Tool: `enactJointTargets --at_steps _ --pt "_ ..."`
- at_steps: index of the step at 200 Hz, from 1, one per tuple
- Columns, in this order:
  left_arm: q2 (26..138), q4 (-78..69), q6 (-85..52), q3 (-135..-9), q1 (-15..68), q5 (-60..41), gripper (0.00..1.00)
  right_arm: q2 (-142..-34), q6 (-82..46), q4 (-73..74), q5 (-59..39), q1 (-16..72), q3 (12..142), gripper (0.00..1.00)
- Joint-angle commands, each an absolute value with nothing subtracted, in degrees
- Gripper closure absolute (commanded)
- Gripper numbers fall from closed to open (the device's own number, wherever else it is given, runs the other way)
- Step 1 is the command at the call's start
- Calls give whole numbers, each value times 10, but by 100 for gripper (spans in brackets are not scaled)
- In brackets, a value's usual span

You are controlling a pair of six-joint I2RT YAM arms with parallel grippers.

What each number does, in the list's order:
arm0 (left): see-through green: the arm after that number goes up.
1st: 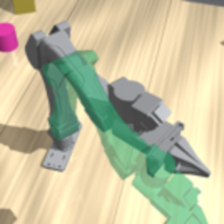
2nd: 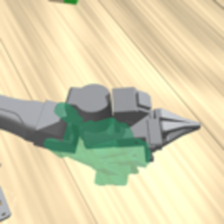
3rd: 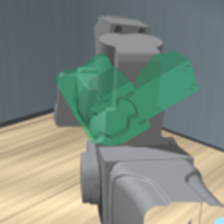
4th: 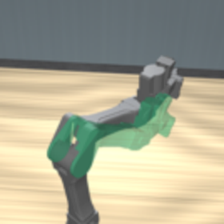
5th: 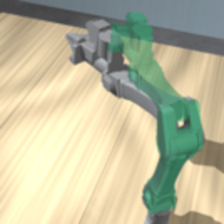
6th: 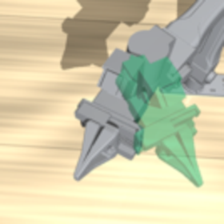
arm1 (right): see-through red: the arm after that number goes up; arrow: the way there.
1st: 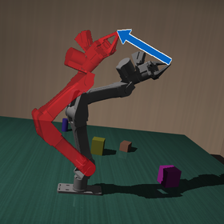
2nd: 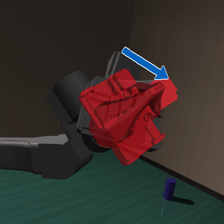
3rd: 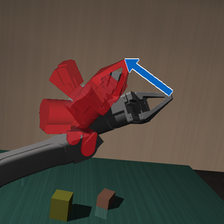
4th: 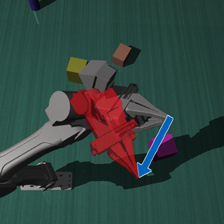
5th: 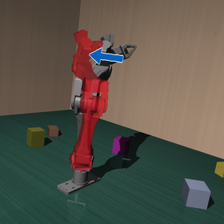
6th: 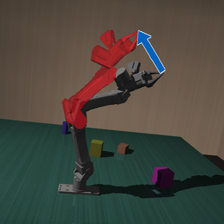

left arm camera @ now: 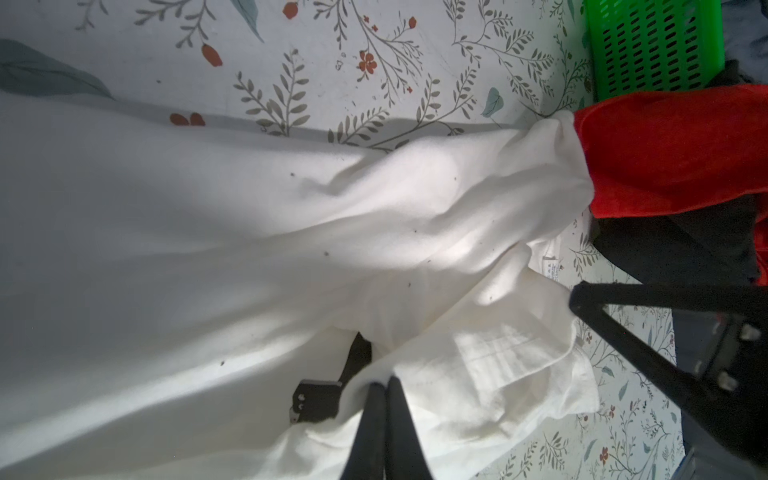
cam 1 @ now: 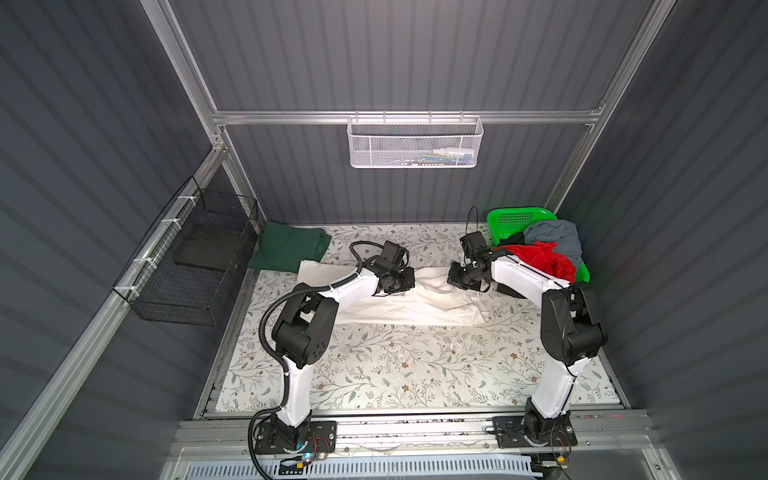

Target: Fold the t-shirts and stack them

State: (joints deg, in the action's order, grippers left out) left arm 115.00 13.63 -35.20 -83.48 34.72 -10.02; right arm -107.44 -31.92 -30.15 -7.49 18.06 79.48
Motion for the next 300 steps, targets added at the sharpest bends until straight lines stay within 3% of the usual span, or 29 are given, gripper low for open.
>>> enactJointTargets --at_steps 1,300 --pt "1150 134 -352 -829 341 -87 100 -1093 -314 -323 -72 176 826 100" --pt "1125 130 -382 -763 326 6 100 -1265 -269 -444 -16 205 1137 100"
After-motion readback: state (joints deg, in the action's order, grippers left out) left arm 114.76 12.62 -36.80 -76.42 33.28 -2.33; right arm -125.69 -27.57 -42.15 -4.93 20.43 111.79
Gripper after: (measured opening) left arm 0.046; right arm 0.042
